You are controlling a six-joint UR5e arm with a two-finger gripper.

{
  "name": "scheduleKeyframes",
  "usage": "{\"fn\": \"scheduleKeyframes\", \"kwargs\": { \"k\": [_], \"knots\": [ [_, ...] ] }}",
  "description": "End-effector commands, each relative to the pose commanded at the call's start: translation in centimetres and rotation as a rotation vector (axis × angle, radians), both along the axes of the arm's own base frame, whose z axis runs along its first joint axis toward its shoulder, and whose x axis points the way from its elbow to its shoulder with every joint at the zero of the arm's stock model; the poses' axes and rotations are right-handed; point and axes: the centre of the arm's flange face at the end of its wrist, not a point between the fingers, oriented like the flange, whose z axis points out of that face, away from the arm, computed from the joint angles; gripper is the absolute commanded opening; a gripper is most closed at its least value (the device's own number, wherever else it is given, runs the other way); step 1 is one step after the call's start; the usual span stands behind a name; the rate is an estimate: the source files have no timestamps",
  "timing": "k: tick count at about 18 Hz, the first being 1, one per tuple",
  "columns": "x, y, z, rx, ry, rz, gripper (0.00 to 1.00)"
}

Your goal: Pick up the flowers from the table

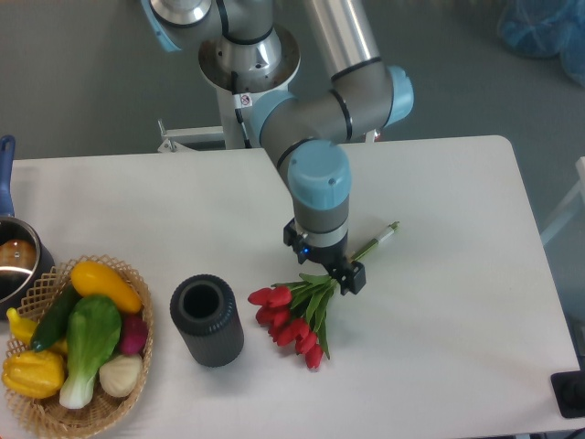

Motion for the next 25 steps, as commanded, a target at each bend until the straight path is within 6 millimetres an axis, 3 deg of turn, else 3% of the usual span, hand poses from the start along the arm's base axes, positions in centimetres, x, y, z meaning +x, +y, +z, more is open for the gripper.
{"fn": "scheduleKeyframes", "kwargs": {
  "k": [9, 12, 13, 14, 15, 16, 21, 25],
  "knots": [
    [0.2, 1.4, -3.2, 0.000, -0.001, -0.003, 0.99],
    [0.9, 2.1, -3.8, 0.001, -0.004, 0.007, 0.65],
    [1.1, 2.2, -3.8, 0.001, -0.004, 0.007, 0.50],
    [1.2, 2.3, -3.7, 0.002, -0.003, 0.001, 0.24],
    [1.3, 2.3, -3.7, 0.002, -0.005, 0.001, 0.06],
    [1.2, 2.2, -3.8, 0.000, -0.005, 0.006, 0.00],
    [1.4, 2.2, -1.6, 0.030, 0.018, 0.065, 0.00],
    [0.6, 1.9, 1.4, 0.066, 0.050, 0.111, 0.00]
  ]
}}
